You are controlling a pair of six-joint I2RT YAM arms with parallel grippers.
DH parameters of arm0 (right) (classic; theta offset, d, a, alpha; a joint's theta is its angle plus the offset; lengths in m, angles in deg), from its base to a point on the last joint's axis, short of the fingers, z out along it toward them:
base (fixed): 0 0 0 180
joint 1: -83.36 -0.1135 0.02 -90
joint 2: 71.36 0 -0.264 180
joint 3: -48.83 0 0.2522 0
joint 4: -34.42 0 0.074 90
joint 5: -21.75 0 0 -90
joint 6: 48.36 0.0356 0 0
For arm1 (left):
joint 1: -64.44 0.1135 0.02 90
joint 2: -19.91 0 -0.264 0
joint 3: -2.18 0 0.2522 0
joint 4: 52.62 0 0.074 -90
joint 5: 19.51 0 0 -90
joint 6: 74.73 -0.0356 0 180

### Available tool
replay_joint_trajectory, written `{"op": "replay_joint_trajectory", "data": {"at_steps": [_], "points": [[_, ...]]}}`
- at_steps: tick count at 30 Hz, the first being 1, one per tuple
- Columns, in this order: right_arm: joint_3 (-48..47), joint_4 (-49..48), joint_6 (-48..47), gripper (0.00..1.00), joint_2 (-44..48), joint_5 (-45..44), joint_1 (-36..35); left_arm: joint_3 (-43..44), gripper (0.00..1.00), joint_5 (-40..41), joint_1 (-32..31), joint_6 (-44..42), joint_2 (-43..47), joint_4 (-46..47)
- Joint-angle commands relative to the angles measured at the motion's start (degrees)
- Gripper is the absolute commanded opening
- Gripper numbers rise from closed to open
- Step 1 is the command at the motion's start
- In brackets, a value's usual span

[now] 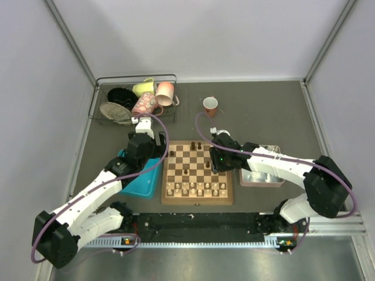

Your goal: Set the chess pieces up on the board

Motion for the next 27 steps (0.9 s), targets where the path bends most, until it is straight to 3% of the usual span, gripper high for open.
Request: {"op": "replay_joint_trajectory", "data": {"at_steps": [1,7,14,19,27], "points": [[-1.4,-2.1,0.9,0.40,-0.9,0.2,-1.1,-0.3,0.93,-0.4,-0.2,-0.7,1.5,3.1],[-1.9,-2.3,1.2,0.27,-1.9,-0.1,-1.2,-0.3,0.93,-0.4,-0.1,-1.0,1.4,3.2],[-3.0,-1.5,1.4,0.22,0.3,-4.6,-1.1,-0.6,0.93,-0.4,-0.2,-1.1,1.8,3.1],[-8.1,1.2,-0.4,0.23,-0.8,-7.5,0.8,-0.3,0.93,-0.5,-0.2,-1.2,1.6,3.0],[-14.7,2.2,-3.4,0.22,-5.0,-3.8,7.8,-0.3,0.93,-0.4,-0.2,-1.1,2.2,2.6]]}}
